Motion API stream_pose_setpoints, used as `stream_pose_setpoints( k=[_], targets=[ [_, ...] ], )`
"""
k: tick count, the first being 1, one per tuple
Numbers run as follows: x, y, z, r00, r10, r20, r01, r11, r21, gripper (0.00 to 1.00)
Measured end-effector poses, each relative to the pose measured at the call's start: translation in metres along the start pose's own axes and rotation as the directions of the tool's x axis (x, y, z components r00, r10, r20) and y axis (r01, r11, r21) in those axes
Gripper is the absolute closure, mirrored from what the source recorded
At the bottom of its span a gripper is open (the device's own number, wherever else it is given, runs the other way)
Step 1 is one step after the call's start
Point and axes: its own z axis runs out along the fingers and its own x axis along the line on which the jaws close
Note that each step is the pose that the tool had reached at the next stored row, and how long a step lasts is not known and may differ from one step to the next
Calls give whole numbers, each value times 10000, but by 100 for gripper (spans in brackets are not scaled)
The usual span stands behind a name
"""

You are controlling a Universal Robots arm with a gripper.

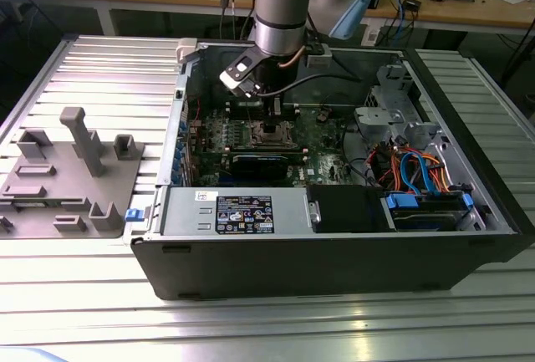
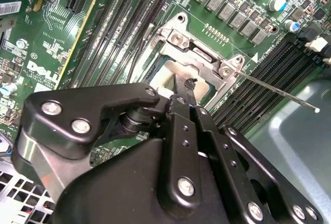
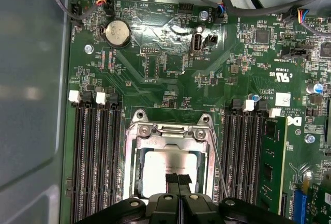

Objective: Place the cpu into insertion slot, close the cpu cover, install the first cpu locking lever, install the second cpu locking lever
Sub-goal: 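Install the first cpu locking lever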

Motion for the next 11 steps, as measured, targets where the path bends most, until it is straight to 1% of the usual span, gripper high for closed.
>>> stream_pose_setpoints(
  k=[3,6,11],
  targets=[
    [0,0,-6,10000,0,0,0,10000,1,89],
    [-1,0,-29,10000,0,2,0,10000,0,89],
    [-4,0,-114,10000,-1,26,1,10000,1,89]
  ],
)
